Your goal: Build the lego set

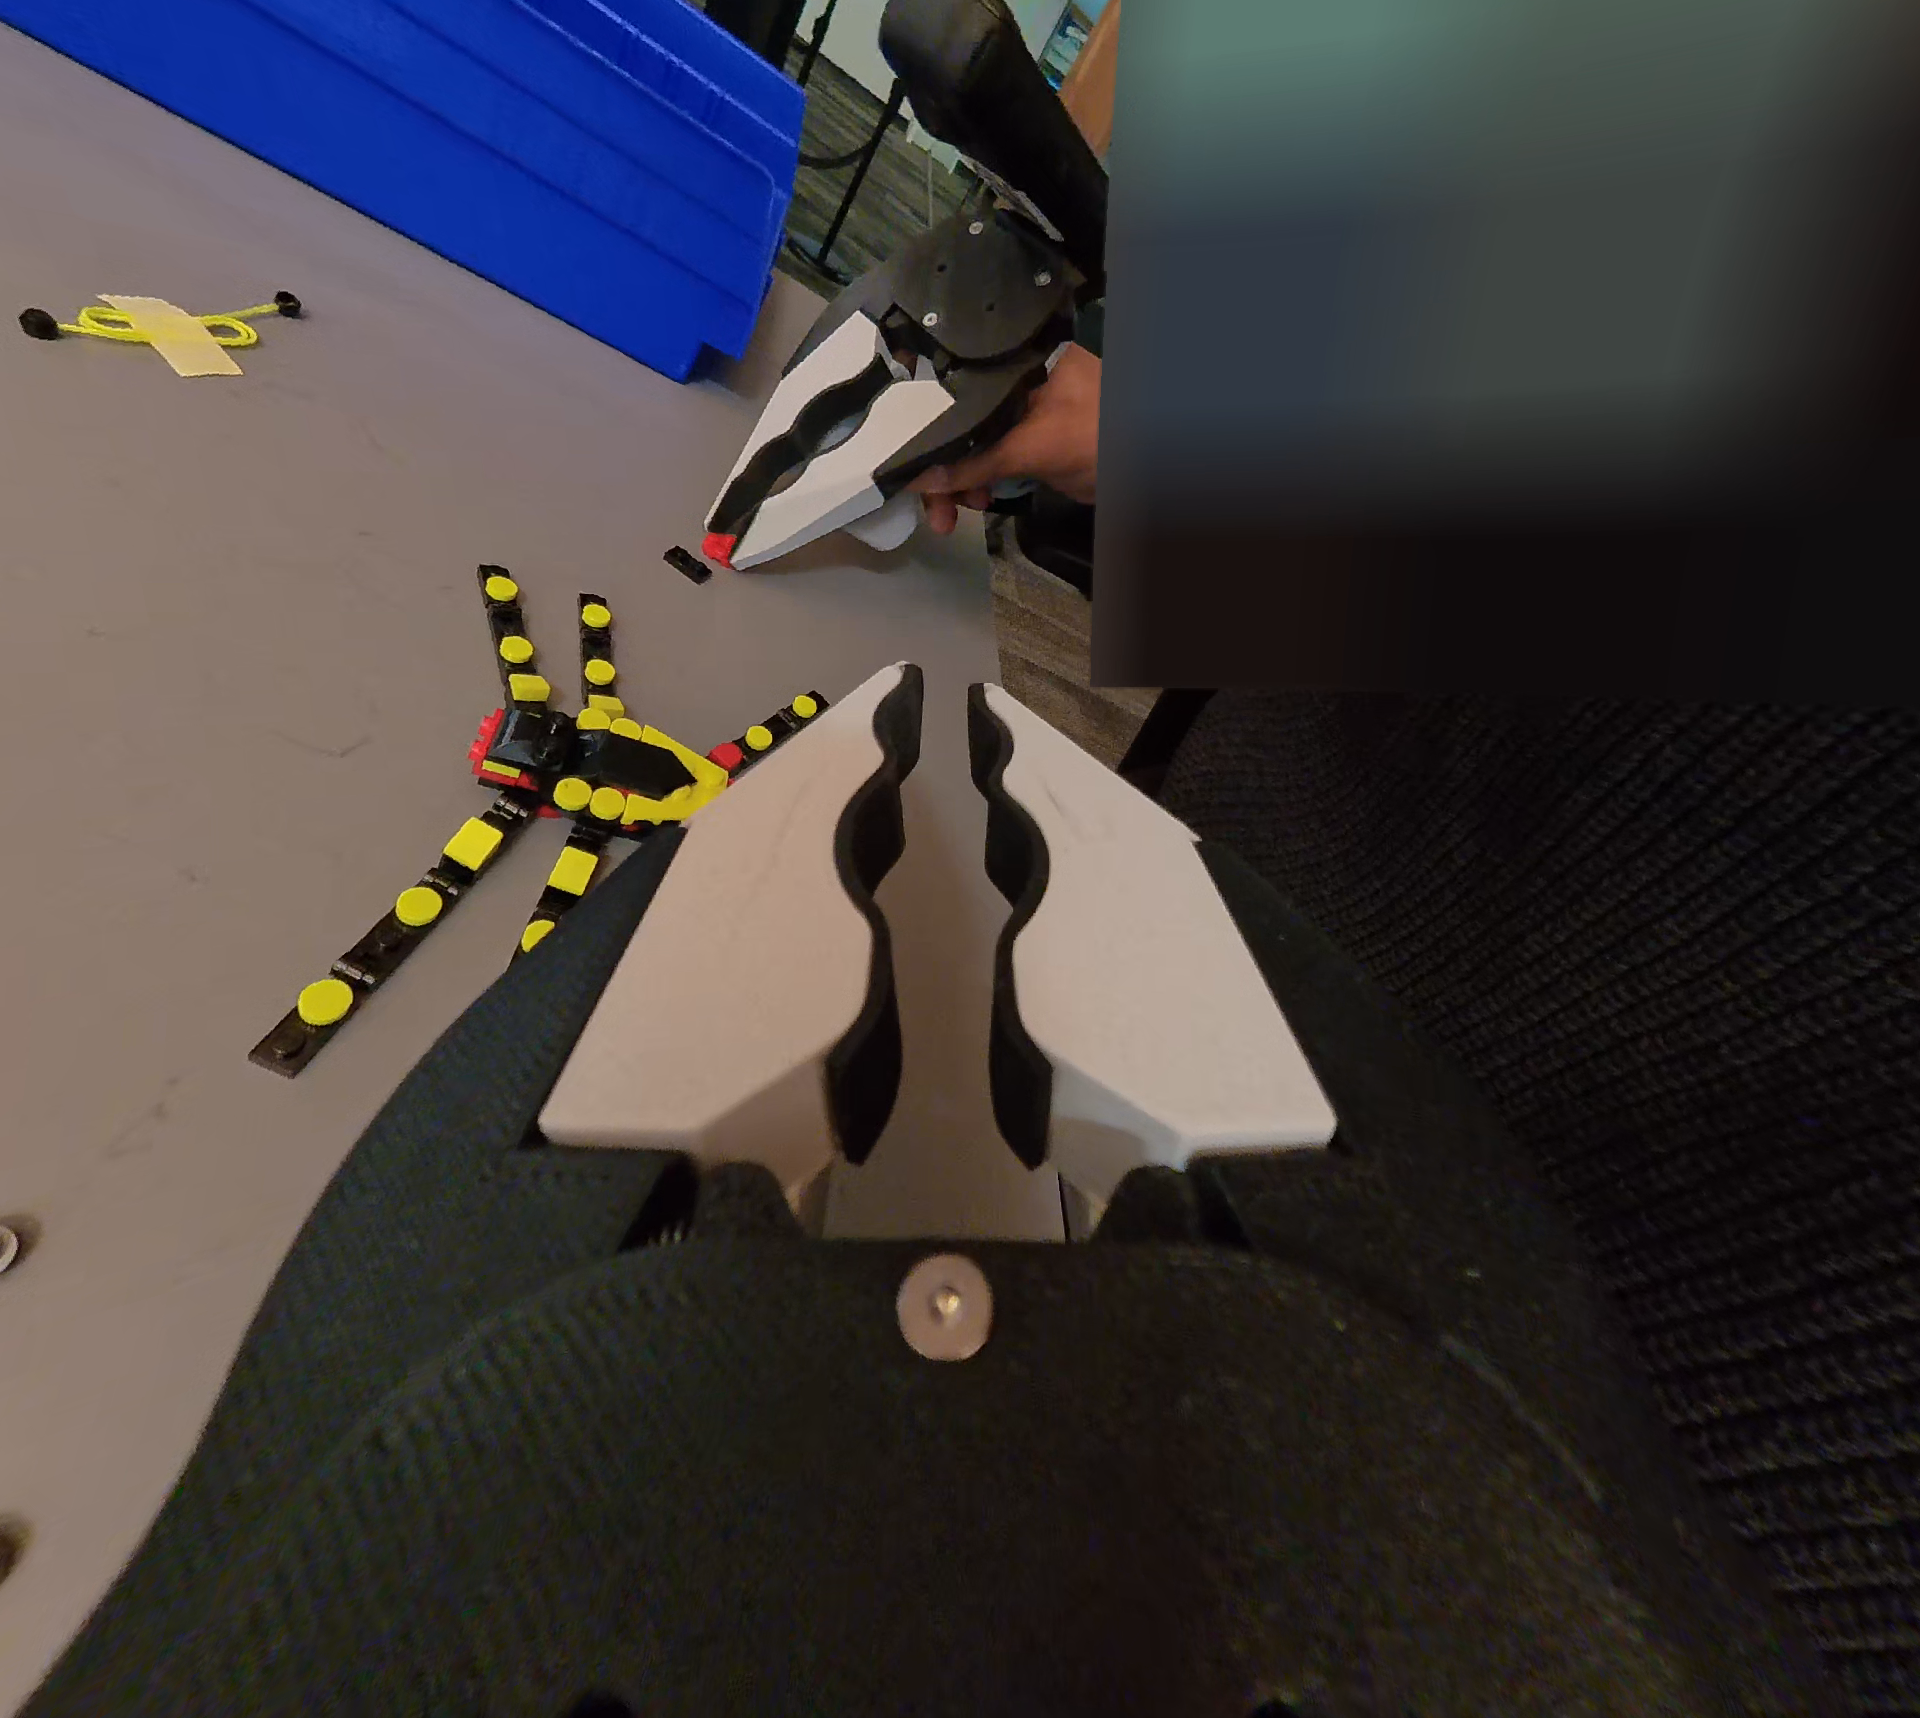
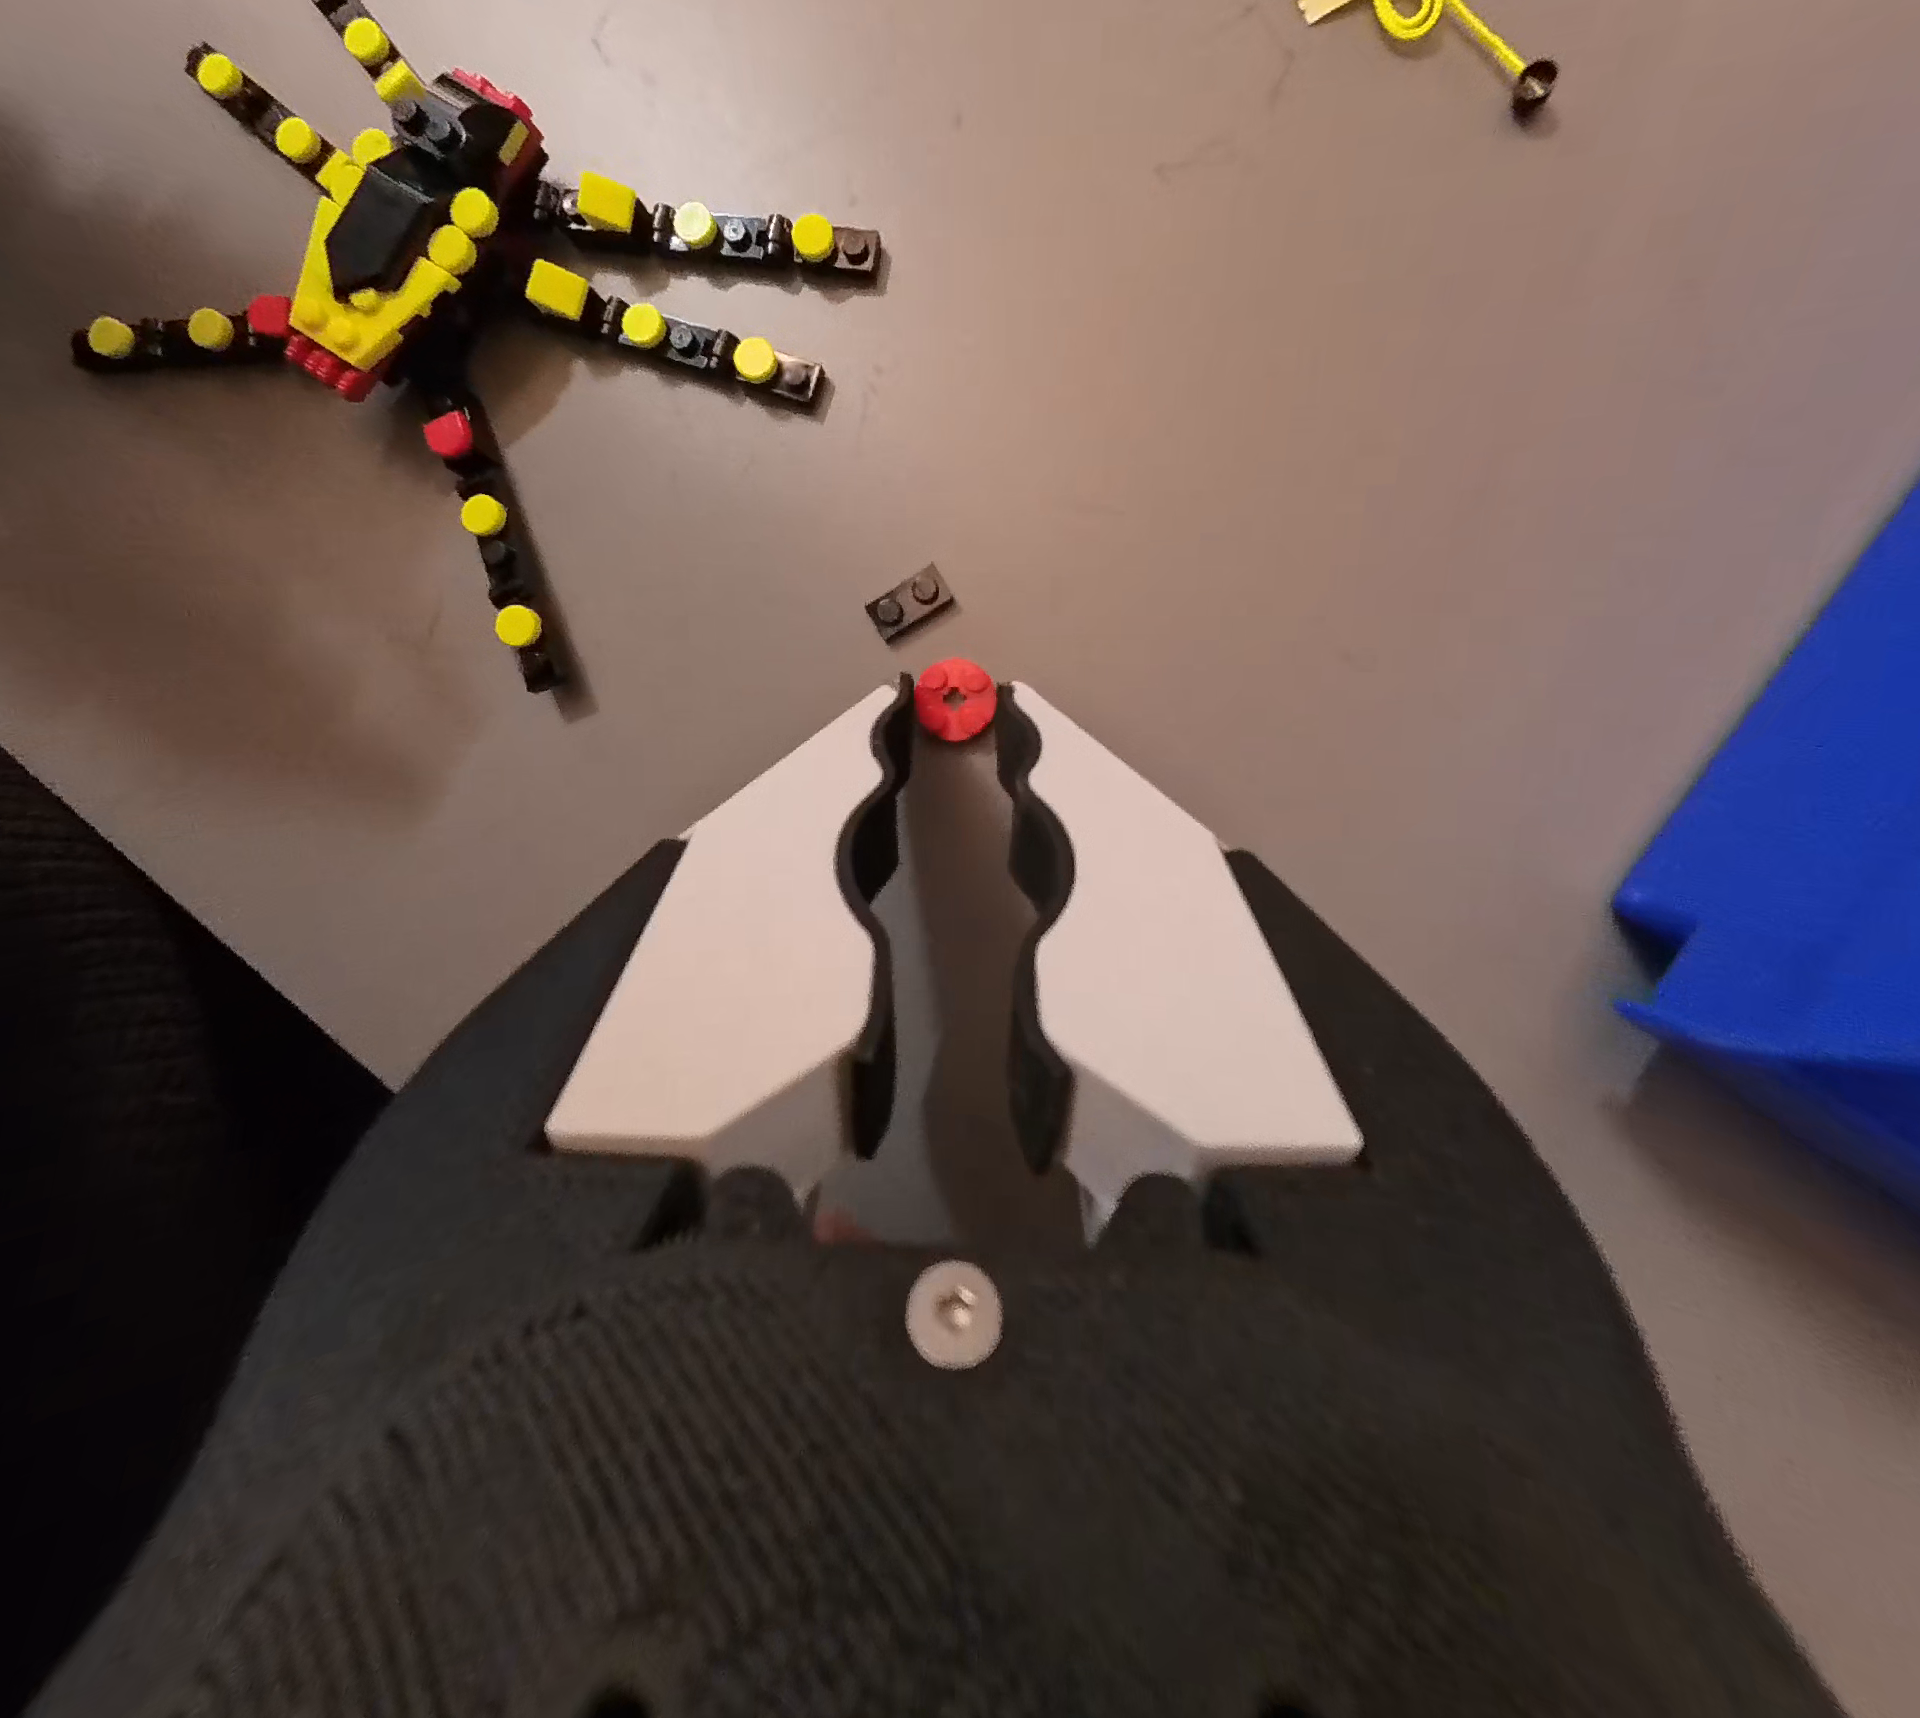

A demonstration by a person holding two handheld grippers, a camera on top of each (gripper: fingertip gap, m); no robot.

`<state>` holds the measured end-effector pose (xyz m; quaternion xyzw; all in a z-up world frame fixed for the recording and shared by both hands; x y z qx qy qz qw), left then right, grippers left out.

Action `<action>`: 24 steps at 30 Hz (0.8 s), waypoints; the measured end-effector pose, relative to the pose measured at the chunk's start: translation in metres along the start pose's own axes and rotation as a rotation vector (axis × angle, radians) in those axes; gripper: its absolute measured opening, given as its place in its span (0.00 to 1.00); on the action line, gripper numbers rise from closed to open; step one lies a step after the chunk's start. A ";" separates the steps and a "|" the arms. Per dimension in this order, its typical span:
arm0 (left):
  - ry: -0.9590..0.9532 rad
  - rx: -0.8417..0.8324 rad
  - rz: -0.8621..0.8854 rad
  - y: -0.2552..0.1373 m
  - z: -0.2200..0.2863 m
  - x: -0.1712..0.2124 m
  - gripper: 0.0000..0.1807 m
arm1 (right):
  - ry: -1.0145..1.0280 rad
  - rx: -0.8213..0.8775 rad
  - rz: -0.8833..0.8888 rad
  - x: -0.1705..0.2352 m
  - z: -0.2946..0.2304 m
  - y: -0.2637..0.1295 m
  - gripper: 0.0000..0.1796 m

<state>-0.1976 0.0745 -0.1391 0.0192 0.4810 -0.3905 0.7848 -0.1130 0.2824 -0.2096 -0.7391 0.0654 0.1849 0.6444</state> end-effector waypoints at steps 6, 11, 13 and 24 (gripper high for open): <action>0.001 -0.001 0.000 0.000 0.000 0.000 0.03 | -0.149 0.059 0.015 -0.005 0.000 -0.004 0.07; 0.002 0.002 0.002 0.000 0.001 0.000 0.03 | -0.368 0.034 -0.010 -0.010 0.000 -0.004 0.07; 0.005 0.001 0.001 -0.001 0.001 0.000 0.03 | -0.424 0.030 -0.042 -0.010 0.004 -0.001 0.07; 0.001 -0.005 -0.002 0.000 0.000 0.000 0.03 | -0.537 -0.133 -0.041 -0.023 0.000 0.000 0.07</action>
Point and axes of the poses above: each gripper's, where its closed fingertips meet, y out along the fingers, x out of its underside, z = x × y across the jaws, the point moved 5 cm from there along -y, back along the fingers, and after that the axes turned 14 degrees about -z, right-handed, at the moved point
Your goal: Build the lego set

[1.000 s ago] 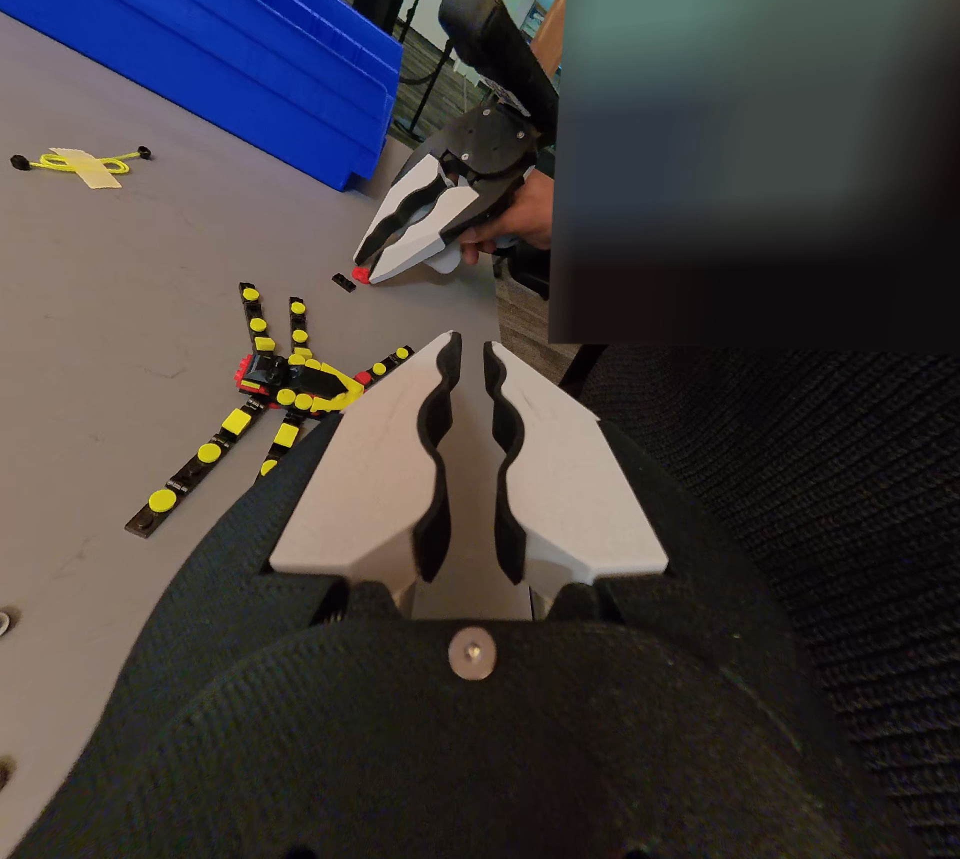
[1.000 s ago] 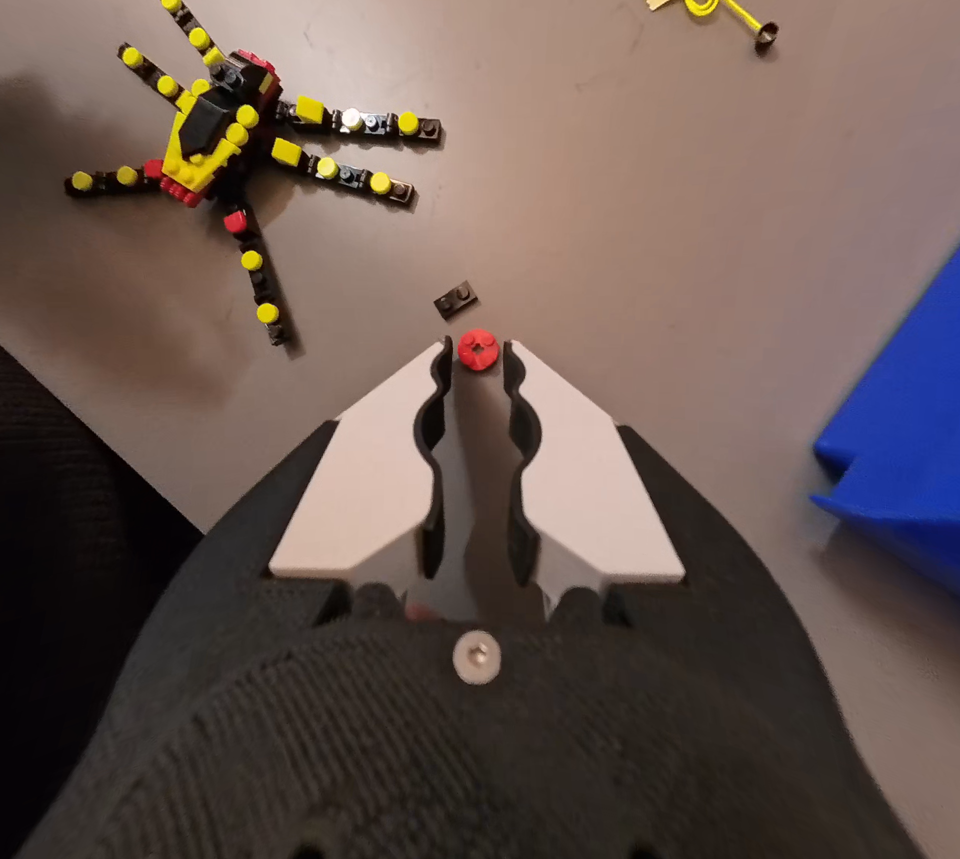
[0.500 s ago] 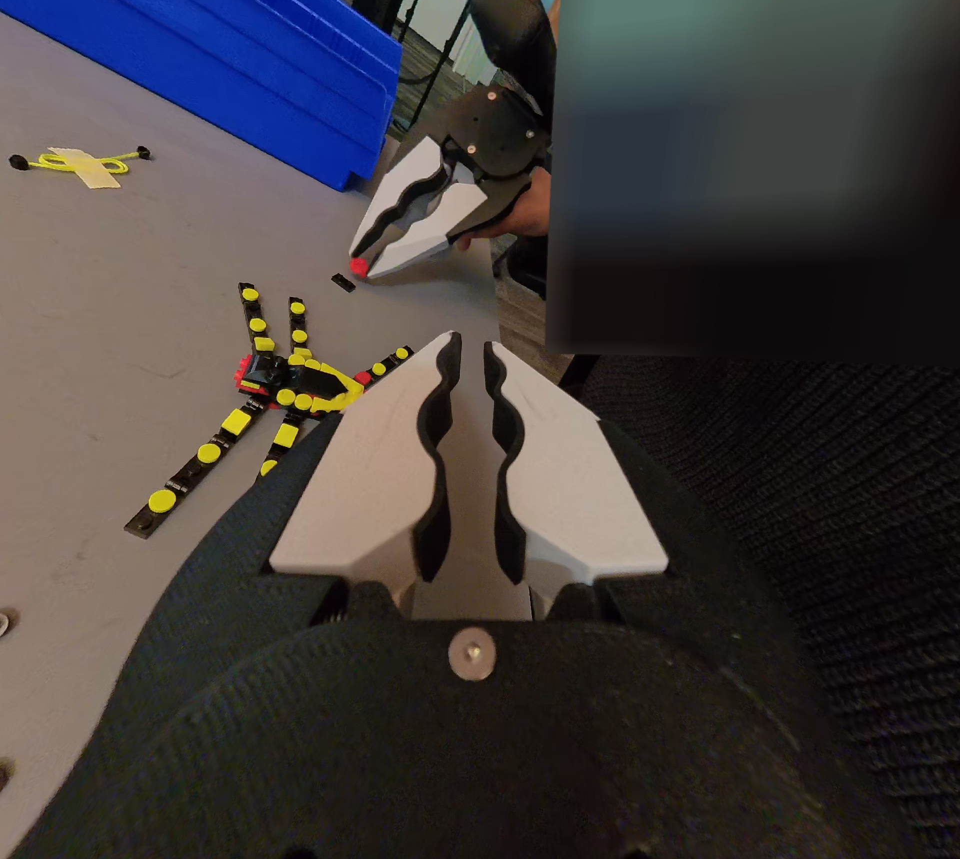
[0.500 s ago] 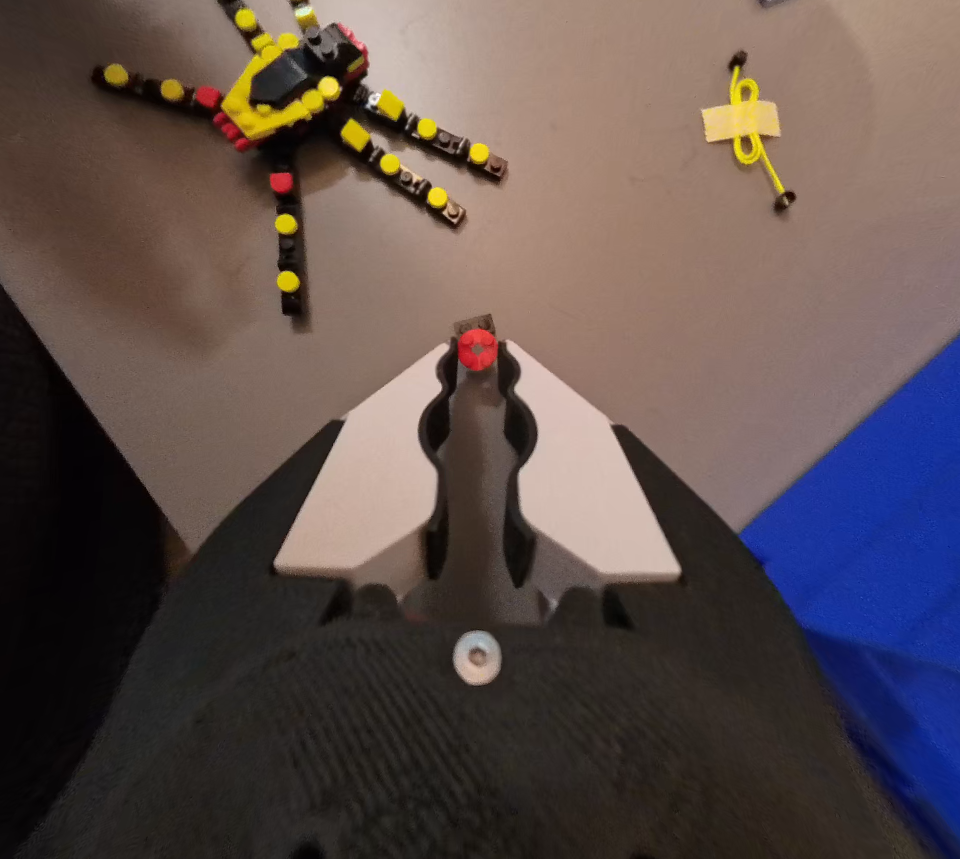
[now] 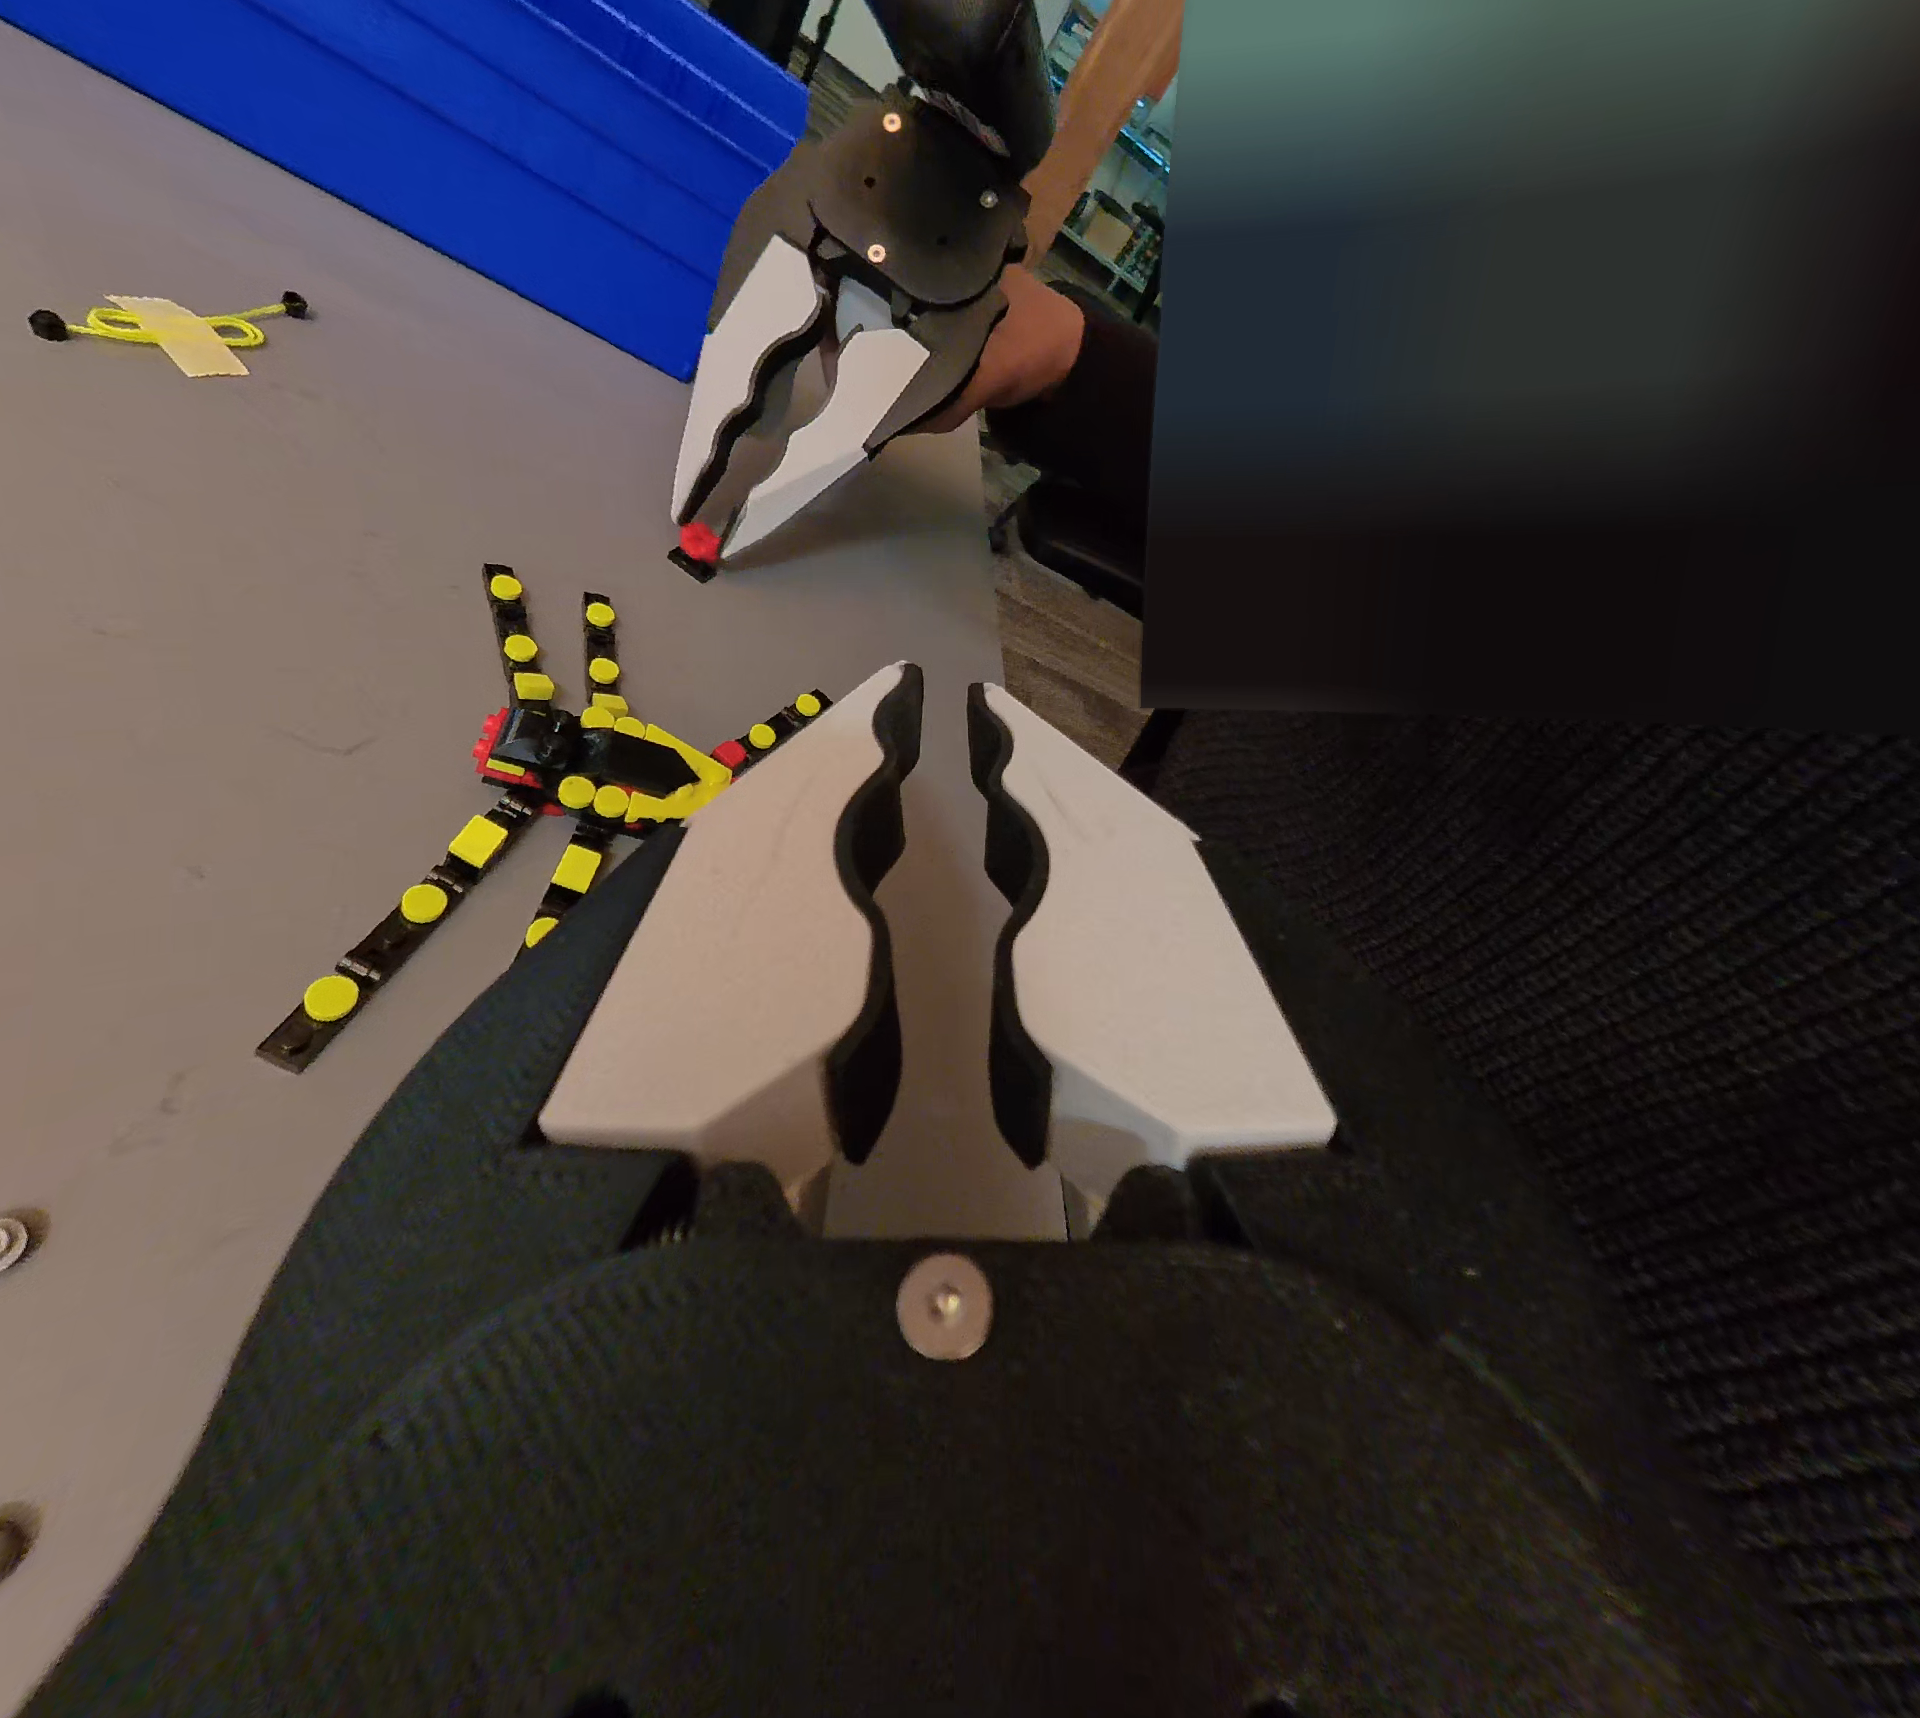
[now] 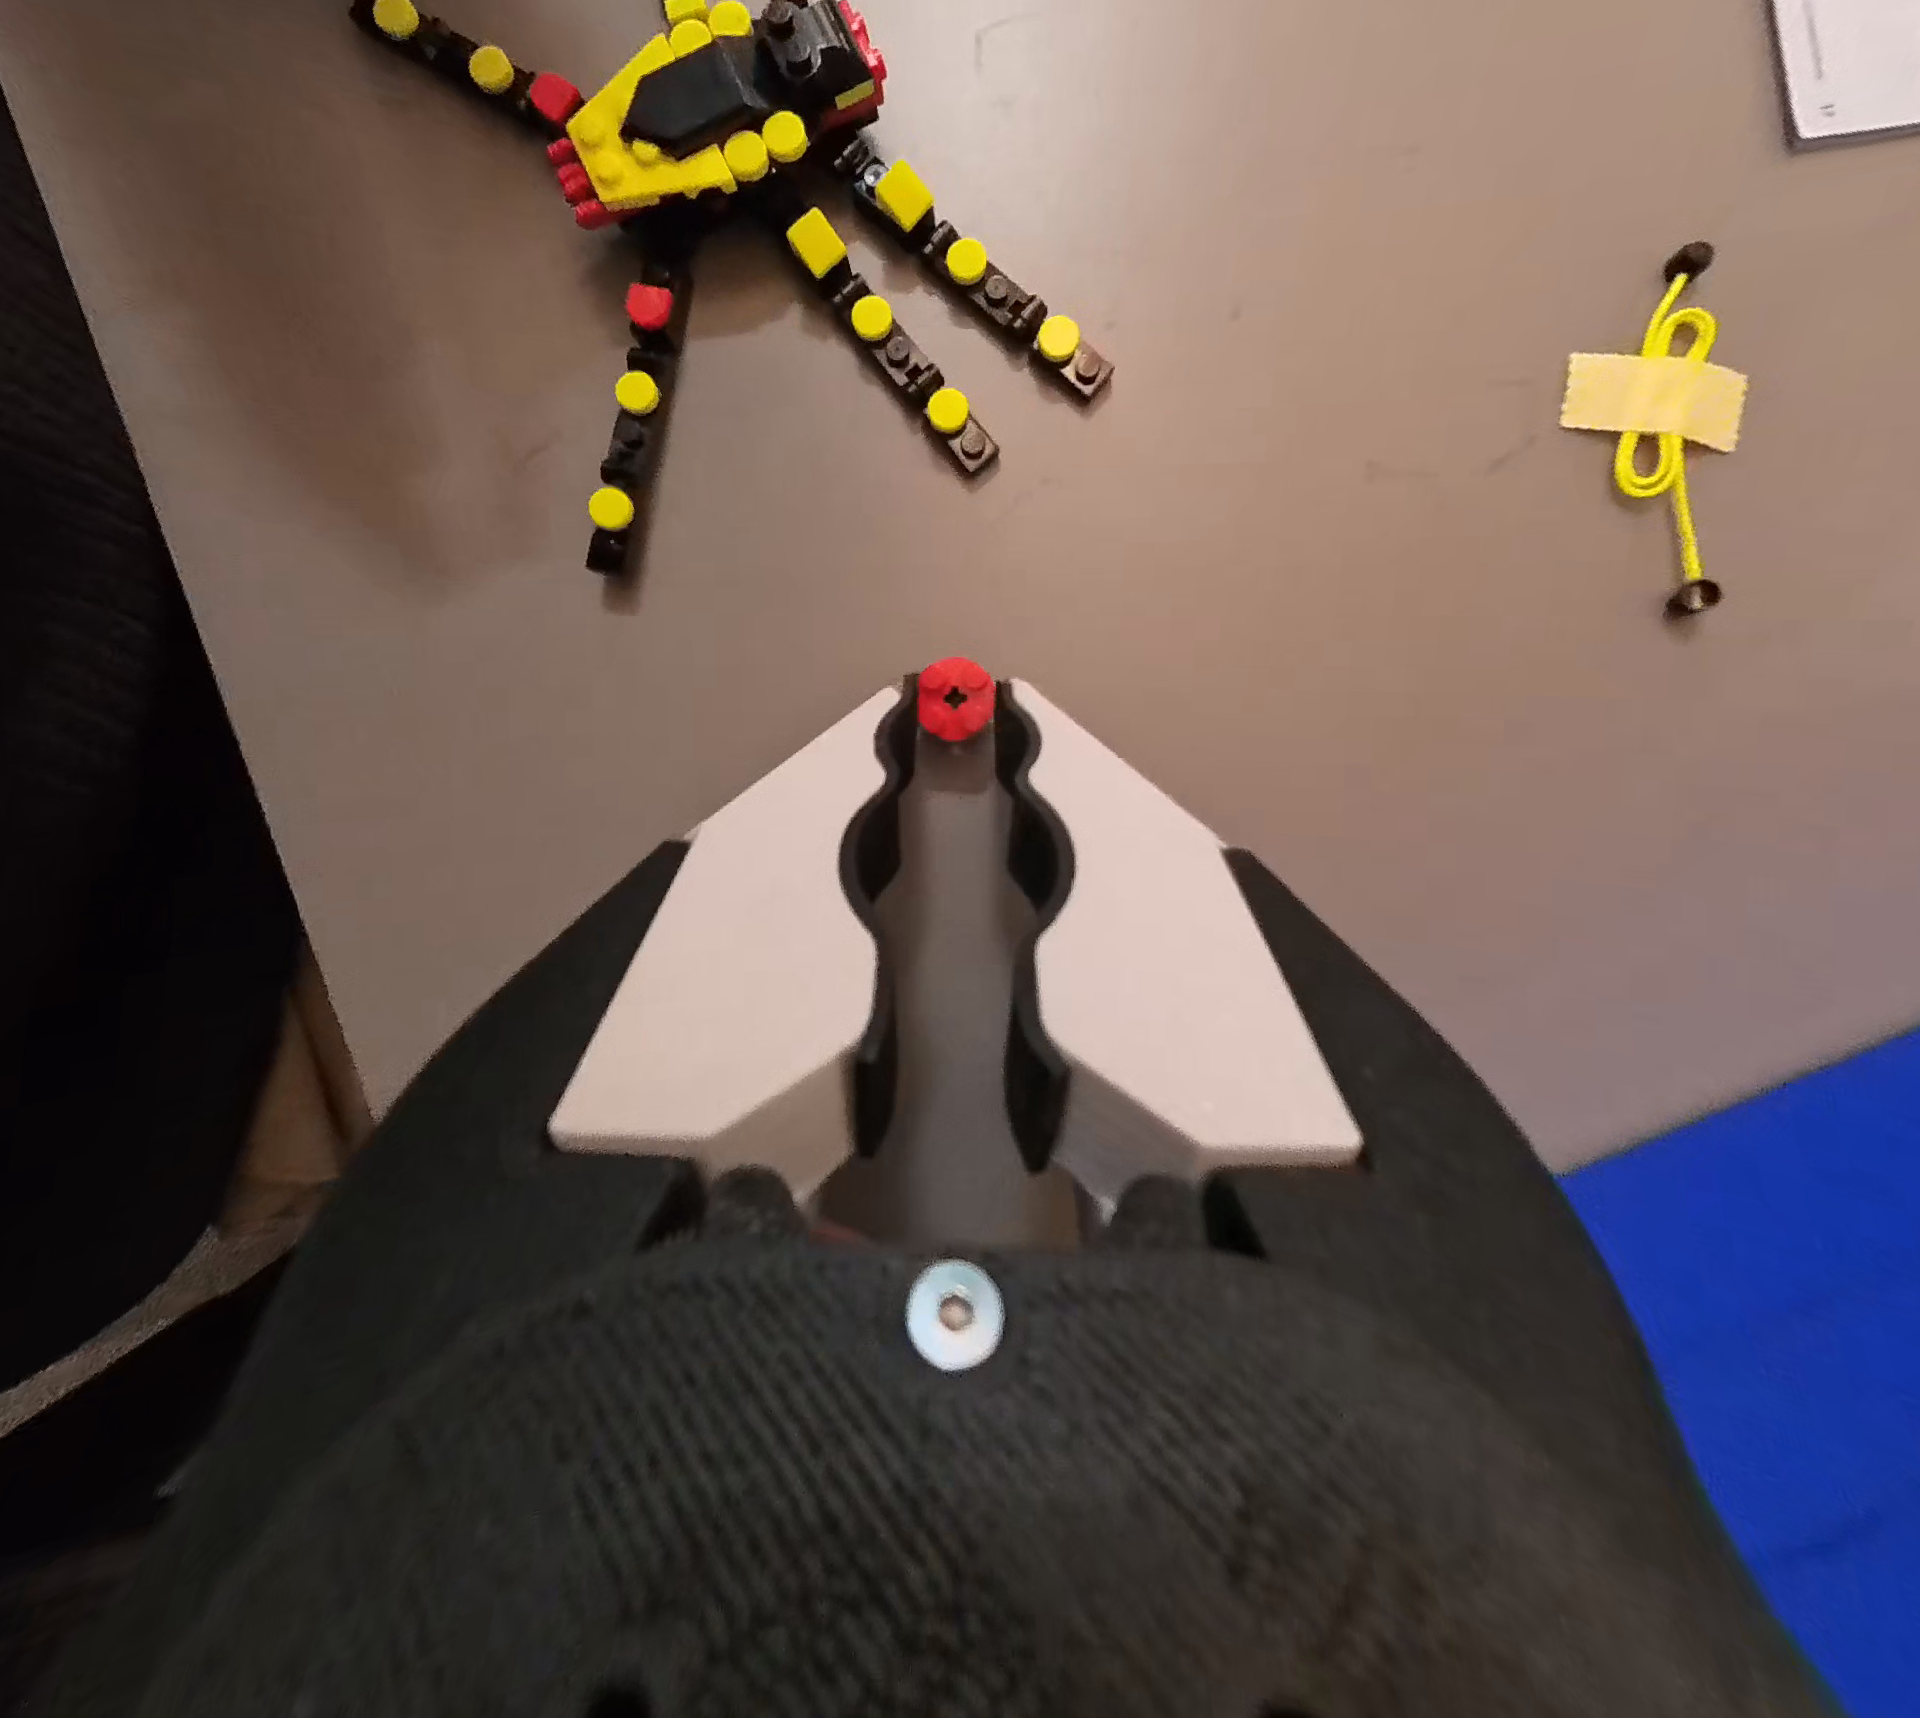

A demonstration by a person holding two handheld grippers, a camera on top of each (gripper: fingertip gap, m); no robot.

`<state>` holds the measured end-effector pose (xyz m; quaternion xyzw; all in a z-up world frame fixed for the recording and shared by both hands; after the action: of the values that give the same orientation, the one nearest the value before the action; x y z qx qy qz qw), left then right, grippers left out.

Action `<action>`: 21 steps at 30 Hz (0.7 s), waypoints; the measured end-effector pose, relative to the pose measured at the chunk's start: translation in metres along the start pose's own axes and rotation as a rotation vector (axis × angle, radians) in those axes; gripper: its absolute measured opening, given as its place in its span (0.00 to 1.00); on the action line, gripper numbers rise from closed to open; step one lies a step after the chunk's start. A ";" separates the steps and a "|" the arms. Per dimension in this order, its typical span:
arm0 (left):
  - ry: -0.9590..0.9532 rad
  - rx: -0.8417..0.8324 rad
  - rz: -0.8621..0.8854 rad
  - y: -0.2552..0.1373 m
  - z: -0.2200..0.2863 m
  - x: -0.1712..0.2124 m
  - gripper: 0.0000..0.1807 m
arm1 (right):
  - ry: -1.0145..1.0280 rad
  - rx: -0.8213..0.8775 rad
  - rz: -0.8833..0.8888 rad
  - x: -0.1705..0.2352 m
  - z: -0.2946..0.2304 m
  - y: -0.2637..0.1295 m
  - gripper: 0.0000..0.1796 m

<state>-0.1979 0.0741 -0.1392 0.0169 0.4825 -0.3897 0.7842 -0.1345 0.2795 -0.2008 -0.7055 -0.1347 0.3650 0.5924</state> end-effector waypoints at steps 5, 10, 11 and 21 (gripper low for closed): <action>-0.001 0.000 0.004 -0.001 0.000 0.000 0.03 | -0.009 -0.013 -0.019 0.000 0.000 0.002 0.07; -0.002 0.002 0.004 -0.001 0.000 0.000 0.03 | -0.014 -0.020 -0.036 0.002 0.000 0.003 0.07; -0.002 0.003 0.004 -0.001 0.000 0.000 0.03 | -0.016 -0.021 -0.037 0.002 0.000 0.003 0.06; -0.002 0.002 0.004 -0.001 0.000 0.000 0.03 | -0.029 -0.025 -0.067 -0.004 0.004 0.002 0.06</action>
<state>-0.1987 0.0736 -0.1387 0.0182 0.4815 -0.3886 0.7854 -0.1401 0.2792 -0.2008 -0.7025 -0.1713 0.3534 0.5936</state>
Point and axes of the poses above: each gripper's, where its closed fingertips meet, y out along the fingers, x out of its underside, z = x × y across the jaws, the point moved 5 cm from there along -y, back along the fingers, and after that the axes turned 14 degrees about -z, right-handed, at the moved point
